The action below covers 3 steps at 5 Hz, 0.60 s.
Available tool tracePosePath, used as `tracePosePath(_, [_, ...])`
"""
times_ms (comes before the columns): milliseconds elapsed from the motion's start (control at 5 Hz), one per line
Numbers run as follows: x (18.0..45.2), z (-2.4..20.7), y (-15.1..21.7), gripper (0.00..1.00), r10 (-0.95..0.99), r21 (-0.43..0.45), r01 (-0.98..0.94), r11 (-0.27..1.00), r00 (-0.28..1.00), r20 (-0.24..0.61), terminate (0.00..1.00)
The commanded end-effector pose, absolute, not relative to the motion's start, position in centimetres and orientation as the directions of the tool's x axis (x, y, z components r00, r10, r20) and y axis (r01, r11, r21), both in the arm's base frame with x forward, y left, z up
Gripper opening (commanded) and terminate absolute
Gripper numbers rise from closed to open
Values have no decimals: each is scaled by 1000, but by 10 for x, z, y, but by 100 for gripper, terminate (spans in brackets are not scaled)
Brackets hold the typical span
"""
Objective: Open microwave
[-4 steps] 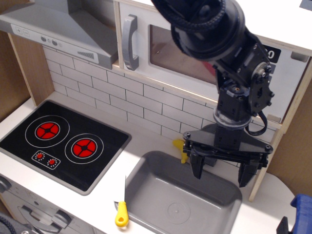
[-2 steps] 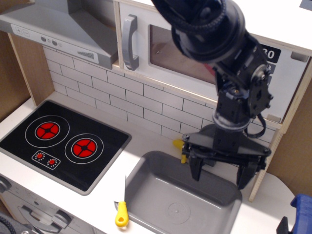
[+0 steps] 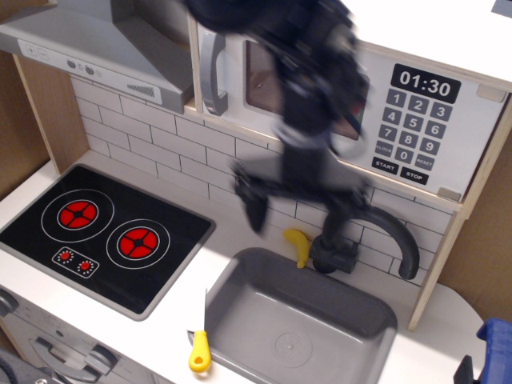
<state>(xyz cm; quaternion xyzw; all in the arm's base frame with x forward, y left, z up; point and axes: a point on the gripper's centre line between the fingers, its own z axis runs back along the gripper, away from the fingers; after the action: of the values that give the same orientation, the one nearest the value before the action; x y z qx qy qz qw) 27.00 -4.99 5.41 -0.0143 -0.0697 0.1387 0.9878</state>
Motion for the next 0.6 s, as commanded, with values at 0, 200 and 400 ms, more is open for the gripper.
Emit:
tracePosePath(0, [290,91,21,100,283,-48,-279,959,934,219,0])
tracePosePath(200, [306,97,43,100,258,-55,-252,966,932,253,0])
tracePosePath(400, [324,100,58,100,211,-74,-199,977,942,259,0])
